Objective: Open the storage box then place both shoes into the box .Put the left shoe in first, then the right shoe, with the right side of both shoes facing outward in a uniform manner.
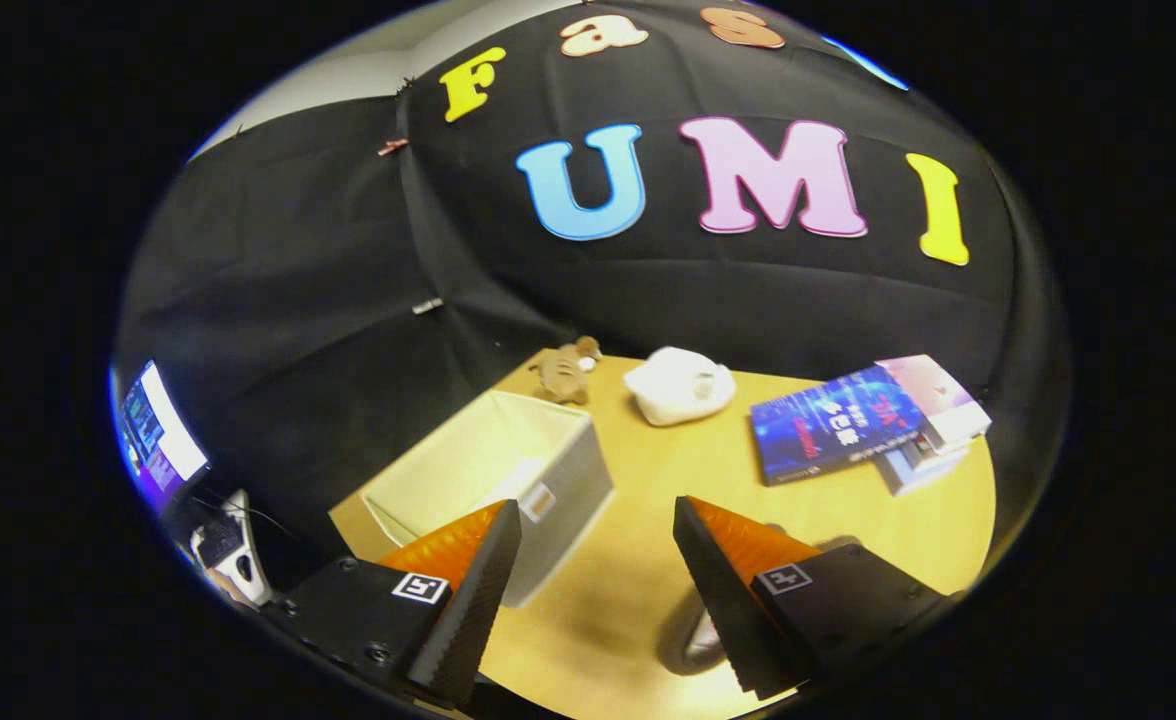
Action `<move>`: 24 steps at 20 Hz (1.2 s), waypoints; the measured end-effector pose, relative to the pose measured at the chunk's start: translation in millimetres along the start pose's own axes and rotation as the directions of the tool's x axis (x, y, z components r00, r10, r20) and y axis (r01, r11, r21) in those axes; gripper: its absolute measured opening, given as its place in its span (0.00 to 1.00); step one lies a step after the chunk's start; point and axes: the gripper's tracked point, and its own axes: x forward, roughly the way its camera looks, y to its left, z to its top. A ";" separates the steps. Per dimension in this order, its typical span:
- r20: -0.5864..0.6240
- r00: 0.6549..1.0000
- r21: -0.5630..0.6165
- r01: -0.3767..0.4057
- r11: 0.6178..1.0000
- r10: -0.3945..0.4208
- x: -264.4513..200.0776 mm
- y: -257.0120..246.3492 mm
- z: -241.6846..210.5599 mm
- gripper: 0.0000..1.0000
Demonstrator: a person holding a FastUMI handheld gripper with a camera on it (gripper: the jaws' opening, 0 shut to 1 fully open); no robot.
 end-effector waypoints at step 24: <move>-0.306 0.877 -0.014 0.386 0.923 -0.371 90.4 -179.5 -168.6 0.32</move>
